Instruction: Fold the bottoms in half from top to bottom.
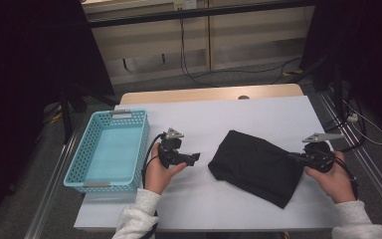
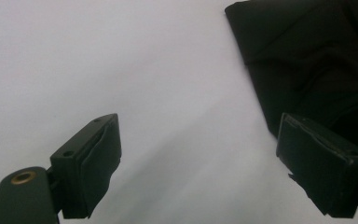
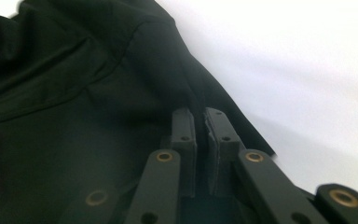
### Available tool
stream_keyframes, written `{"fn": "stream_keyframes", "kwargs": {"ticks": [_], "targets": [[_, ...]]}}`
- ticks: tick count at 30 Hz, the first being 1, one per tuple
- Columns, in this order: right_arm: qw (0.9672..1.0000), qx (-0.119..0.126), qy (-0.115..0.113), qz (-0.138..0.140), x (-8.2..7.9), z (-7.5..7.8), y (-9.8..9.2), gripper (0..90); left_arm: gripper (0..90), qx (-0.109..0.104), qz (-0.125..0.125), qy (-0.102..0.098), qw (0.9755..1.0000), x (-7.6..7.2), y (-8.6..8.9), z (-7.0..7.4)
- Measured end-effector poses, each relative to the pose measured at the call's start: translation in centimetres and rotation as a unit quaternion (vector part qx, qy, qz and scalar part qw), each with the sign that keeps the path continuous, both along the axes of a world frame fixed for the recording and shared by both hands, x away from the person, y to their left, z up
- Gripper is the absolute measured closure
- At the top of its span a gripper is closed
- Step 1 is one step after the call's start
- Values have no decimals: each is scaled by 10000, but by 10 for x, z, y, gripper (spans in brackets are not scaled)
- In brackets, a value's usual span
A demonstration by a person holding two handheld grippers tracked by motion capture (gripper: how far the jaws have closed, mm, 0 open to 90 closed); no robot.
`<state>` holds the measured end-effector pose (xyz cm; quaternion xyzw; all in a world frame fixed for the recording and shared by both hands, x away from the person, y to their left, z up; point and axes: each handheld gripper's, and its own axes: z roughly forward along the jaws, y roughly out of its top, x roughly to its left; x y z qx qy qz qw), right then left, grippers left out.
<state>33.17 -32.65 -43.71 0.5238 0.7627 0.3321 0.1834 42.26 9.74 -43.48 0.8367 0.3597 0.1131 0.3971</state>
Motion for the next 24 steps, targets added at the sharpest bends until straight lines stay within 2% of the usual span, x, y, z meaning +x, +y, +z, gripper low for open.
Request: {"fn": "stream_keyframes", "kwargs": {"ticks": [1,5,7,9,10,11,12,14,16,18,19,20,24], "targets": [[10000,-86,26,-14,-1,-2,-1,830,138,23,-9,-4,10000,0,-1,0],[9998,-100,156,-64,-6,-10,-6,826,138,-7,-10,2,10000,-1,-3,-1],[9998,-175,87,-10,-7,-15,-5,812,138,-17,-8,7,10000,-1,-3,-2],[9998,-179,58,-95,-6,-15,-6,741,138,-12,-12,4,10000,-1,-3,-1],[9996,-220,30,-159,-6,-15,-6,669,138,-6,-15,5,10000,-1,-3,0],[9996,-220,30,-159,-6,-15,-6,669,138,-6,-15,5,10000,-1,-3,0],[9991,-228,19,-356,-5,-16,-8,549,138,-20,-10,11,10000,-1,-3,-1],[9996,-78,90,-275,-4,-17,-10,577,138,23,-31,15,10000,-1,-2,-1],[9994,-46,107,-315,-5,-18,-9,587,138,34,2,-36,10000,-1,-3,-1],[9996,72,146,-229,-5,-18,-9,731,138,8,-3,-7,10000,-1,-3,-1],[9996,72,146,-229,-5,-18,-9,731,138,8,-3,-7,10000,-1,-3,-1],[9998,39,152,-113,-5,-18,-6,795,138,-7,-5,-6,10000,-1,-3,0],[9998,56,175,1,-3,-16,-6,818,138,8,0,-9,10000,-1,-3,-2]]}}
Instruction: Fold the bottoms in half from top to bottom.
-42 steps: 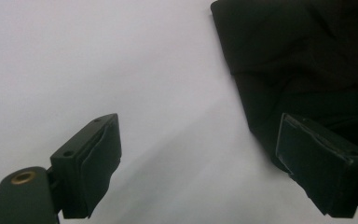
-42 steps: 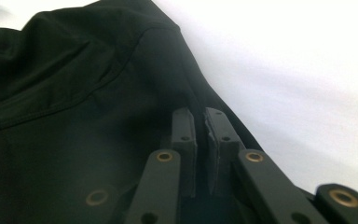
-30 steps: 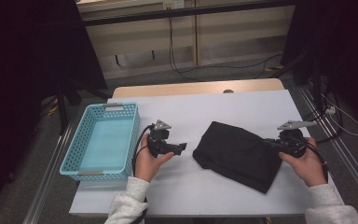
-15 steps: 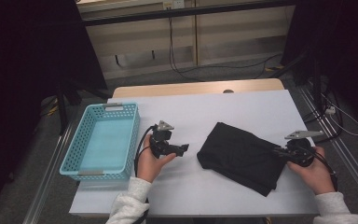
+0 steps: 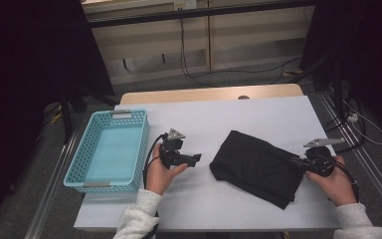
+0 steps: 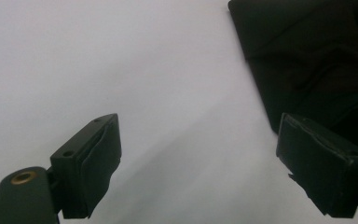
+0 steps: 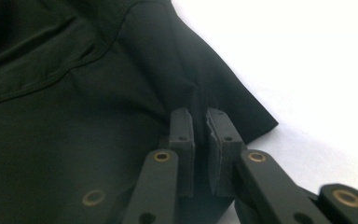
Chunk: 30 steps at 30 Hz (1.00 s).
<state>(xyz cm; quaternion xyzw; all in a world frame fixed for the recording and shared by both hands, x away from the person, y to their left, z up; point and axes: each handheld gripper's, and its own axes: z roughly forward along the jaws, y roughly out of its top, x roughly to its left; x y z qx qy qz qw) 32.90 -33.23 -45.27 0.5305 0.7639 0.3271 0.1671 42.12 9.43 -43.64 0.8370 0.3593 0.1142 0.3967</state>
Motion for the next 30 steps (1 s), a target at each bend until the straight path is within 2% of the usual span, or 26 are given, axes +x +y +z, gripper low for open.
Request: {"fn": "stream_keyframes", "kwargs": {"ticks": [6,7,9,13,14,16,18,19,20,21,22,25,26,30], "targets": [[9988,-54,-459,155,13,15,5,820,138,44,-43,-23,10000,0,-2,0],[9988,-54,-459,155,13,15,5,820,138,44,-43,-23,10000,0,-2,0],[9985,-217,-474,149,23,12,6,818,138,45,-57,32,10000,0,-2,-1],[9990,-216,-376,134,29,4,3,812,139,62,-73,52,9999,-1,-3,-2],[9982,-330,-497,72,31,0,2,810,138,46,-49,49,10000,-2,-3,-3],[9981,-271,-546,17,34,-1,1,790,138,92,-59,36,9999,-3,-4,-4],[9976,-372,-591,-11,32,-3,1,724,137,66,-73,65,9999,-3,-5,-4],[9970,-427,-640,9,31,-4,2,648,136,84,8,13,10000,-5,-6,-3],[9974,-400,-589,-72,30,-3,3,554,136,7,-93,91,9999,-5,-6,-2],[9978,-333,-571,-113,29,-2,3,563,135,-10,-87,40,10000,-6,-7,-1],[9978,-295,-596,-43,28,0,3,567,135,-43,-106,89,9999,-7,-8,-1],[9971,-314,-694,-36,23,4,6,485,134,-60,-166,103,9998,-10,-12,-2],[9971,-268,-710,-38,21,6,8,431,134,-37,-236,128,9996,-11,-12,-2],[9970,-88,-761,-45,15,7,15,326,134,-1,-345,147,9993,-13,-17,-2]]}}
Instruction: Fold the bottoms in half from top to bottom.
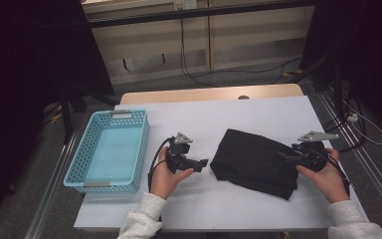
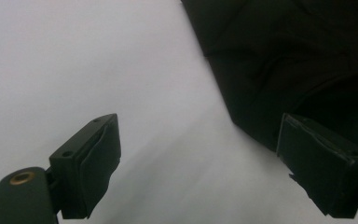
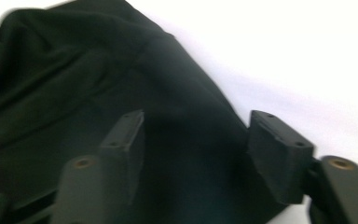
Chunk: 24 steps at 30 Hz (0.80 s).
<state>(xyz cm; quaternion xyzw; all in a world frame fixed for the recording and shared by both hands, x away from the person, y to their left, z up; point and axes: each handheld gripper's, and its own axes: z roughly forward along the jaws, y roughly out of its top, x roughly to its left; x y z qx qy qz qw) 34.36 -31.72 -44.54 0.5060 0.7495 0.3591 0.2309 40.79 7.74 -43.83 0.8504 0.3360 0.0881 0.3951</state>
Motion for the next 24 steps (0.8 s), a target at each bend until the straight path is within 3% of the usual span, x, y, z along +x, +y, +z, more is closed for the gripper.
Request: {"fn": "stream_keyframes", "kwargs": {"ticks": [6,9,14,15,20,23,24], "targets": [[9998,145,79,86,-4,-1,12,195,128,-68,-81,58,9999,-2,-6,-3],[9998,76,105,167,-5,-4,17,179,117,-52,-131,85,9999,-4,-10,-6],[9995,155,103,241,-8,-3,23,159,84,-95,-254,80,9996,-7,-13,-6],[9993,274,81,258,-9,-3,25,138,80,-120,-303,78,9994,-8,-13,-5],[9991,296,101,281,-10,-3,29,118,70,-224,-305,90,9992,-7,-14,-5],[9991,296,66,307,-11,-2,30,114,83,-99,-415,29,9991,-7,-16,-7],[9990,314,48,301,-11,-1,30,113,89,-143,-388,30,9991,-8,-17,-8]]}}
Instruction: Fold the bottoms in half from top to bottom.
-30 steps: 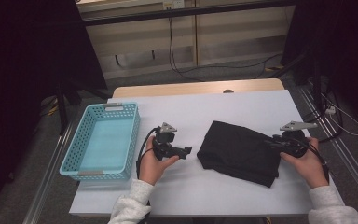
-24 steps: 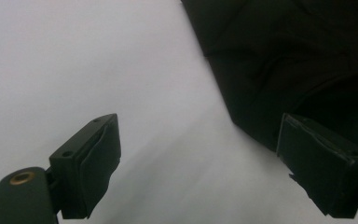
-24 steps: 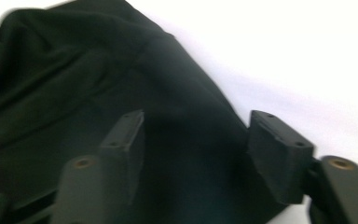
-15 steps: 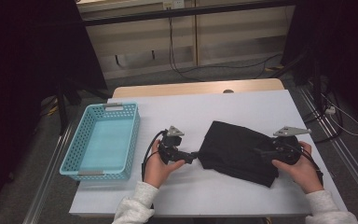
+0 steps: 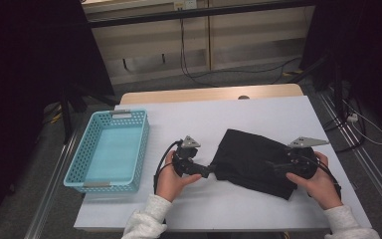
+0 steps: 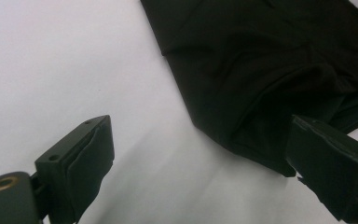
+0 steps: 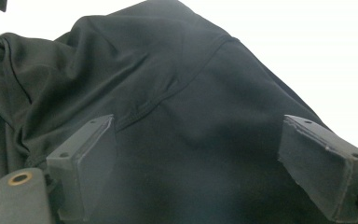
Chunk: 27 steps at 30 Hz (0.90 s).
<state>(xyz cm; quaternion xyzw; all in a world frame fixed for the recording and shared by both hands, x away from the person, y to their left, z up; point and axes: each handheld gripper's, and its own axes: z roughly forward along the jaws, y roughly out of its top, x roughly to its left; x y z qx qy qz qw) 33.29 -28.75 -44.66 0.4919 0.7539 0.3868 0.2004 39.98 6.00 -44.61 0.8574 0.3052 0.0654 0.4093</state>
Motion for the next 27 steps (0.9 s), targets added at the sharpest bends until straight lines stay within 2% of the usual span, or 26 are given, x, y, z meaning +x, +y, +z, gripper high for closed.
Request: {"fn": "stream_keyframes", "kwargs": {"ticks": [6,7,9,10,12,13,17,19,22,24,27], "targets": [[10000,-18,-19,17,-2,0,1,114,205,31,-156,-152,9998,-4,-6,-2],[10000,-43,-27,16,-3,0,1,114,233,89,-222,-157,9996,-5,-7,-2],[10000,-52,-26,7,-3,1,1,114,276,57,-227,-164,9996,-5,-9,-3],[10000,-30,-45,14,-4,1,0,117,329,97,-324,-196,9992,-6,-11,-3],[10000,-36,-74,-12,-5,2,-2,118,368,69,-302,-193,9993,-7,-14,-5],[10000,-18,-56,-34,-5,2,-2,119,417,121,-413,-163,9989,-6,-15,-6],[10000,-1,-52,-44,-5,1,-4,119,570,135,-436,-122,9989,-10,-21,-12],[10000,-19,-52,-63,-7,2,-4,121,675,224,-469,-146,9985,-13,-21,-11],[10000,-14,-83,-43,-8,2,-4,123,775,203,-460,-169,9986,-14,-20,-7],[9999,-12,-70,-73,-9,2,-6,124,795,128,-407,-106,9990,-15,-19,-5],[9999,14,-99,-97,-9,3,-8,124,821,173,-342,-26,9993,-15,-18,-8]]}}
